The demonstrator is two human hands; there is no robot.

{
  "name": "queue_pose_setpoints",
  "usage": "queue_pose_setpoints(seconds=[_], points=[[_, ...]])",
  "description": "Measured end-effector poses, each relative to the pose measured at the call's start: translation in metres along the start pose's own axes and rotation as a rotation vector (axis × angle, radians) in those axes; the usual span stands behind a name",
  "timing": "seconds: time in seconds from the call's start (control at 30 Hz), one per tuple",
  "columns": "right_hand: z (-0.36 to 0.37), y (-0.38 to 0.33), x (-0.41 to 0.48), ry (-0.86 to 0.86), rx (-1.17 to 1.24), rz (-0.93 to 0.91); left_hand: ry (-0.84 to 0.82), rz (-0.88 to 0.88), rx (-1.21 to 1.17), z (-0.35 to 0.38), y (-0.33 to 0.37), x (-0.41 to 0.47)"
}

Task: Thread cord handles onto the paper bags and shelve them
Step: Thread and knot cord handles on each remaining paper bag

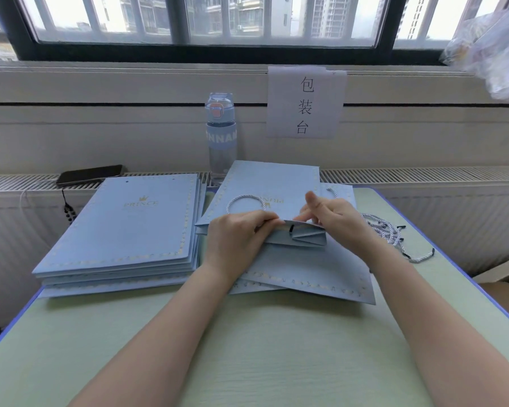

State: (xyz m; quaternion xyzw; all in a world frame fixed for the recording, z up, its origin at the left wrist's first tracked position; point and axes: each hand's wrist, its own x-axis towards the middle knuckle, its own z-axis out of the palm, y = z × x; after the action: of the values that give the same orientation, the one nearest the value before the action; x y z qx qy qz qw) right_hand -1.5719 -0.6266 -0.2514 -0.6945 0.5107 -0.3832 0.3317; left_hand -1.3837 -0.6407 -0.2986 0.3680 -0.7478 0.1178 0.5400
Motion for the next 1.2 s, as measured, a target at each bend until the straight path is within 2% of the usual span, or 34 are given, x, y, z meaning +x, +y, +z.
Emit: queue_pose_setpoints(seconds=[0.1,0.2,0.3,0.43,0.57,0.73,0.83,0.97,1.1,1.2], points=[[-0.008,-0.002,-0.005,-0.131,-0.071,-0.071,0.037,-0.044,0.017,-0.003,0.003,0.002],[-0.009,-0.001,-0.004,-0.167,-0.123,-0.086,0.046,-0.045,0.059,-0.003,0.005,0.002],[-0.008,0.001,-0.002,-0.147,-0.158,-0.056,0.017,-0.083,0.05,0.0,0.008,0.002],[-0.004,0.002,0.0,-0.091,-0.258,-0.057,-0.09,-0.084,-0.11,-0.001,0.001,0.002],[0.0,-0.003,-0.001,0.042,-0.303,-0.136,-0.129,0.1,-0.123,-0.004,-0.001,0.004],[0.005,-0.006,-0.002,0.042,-0.275,-0.178,-0.022,0.249,0.03,-0.001,-0.002,0.004],[0.006,-0.008,-0.003,0.026,-0.271,-0.184,0.032,0.27,0.022,-0.002,-0.002,0.005],[0.005,-0.008,-0.003,0.023,-0.266,-0.184,0.014,0.312,0.009,-0.003,-0.003,0.006],[0.003,-0.008,-0.003,0.03,-0.251,-0.17,0.004,0.281,-0.035,-0.004,-0.001,0.008],[0.0,-0.011,-0.005,0.105,-0.18,-0.132,-0.02,0.204,-0.116,-0.006,0.0,0.008]])
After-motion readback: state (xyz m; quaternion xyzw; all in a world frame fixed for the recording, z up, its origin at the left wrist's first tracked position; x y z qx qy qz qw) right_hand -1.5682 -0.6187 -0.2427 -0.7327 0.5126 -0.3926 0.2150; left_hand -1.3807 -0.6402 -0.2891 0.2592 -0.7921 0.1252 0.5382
